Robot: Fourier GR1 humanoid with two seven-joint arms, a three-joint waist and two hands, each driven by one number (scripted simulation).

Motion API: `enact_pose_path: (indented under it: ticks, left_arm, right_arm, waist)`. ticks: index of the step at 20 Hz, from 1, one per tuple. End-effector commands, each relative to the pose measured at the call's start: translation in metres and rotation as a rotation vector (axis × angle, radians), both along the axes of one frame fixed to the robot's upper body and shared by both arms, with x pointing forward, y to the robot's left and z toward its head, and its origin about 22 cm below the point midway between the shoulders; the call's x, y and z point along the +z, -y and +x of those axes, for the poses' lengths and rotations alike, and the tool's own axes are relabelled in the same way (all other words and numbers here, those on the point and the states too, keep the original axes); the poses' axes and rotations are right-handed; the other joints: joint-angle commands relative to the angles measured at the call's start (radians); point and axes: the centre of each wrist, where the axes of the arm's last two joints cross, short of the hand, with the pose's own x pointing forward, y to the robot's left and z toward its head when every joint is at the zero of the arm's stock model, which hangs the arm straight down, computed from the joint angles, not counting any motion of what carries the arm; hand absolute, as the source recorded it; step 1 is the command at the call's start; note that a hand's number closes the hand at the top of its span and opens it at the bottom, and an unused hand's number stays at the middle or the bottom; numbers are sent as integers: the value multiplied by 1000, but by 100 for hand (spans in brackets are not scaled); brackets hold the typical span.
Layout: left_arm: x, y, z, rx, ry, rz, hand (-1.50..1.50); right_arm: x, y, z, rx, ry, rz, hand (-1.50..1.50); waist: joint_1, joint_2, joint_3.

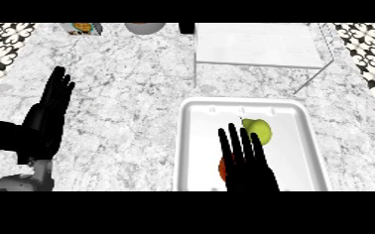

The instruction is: Pick the tomato from the tray and place it in the tiered shelf

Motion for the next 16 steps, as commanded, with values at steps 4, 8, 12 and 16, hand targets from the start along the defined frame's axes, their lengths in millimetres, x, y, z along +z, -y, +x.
enact_pose_path:
  ticks: [4,8,12,16]
  left_arm:
    - [13,12,-3,1,17,4,0]
    - [9,-21,5,-6,-6,-10,0]
    - [8,9,10,19,2,-9,0]
    - [-8,14,6,4,15,-2,0]
  right_arm:
    - [-6,-6,6,-116,-36,-60,-150]
    - [-27,-21,-1,-98,-60,-66,-150]
    - [-59,-8,-15,-103,-65,-90,-150]
    - [-50,1,18,-110,-57,-71,-150]
  waist:
    - [-3,0,2]
    - [-4,1,2]
    - [-9,1,2]
    - [-4,2,2]
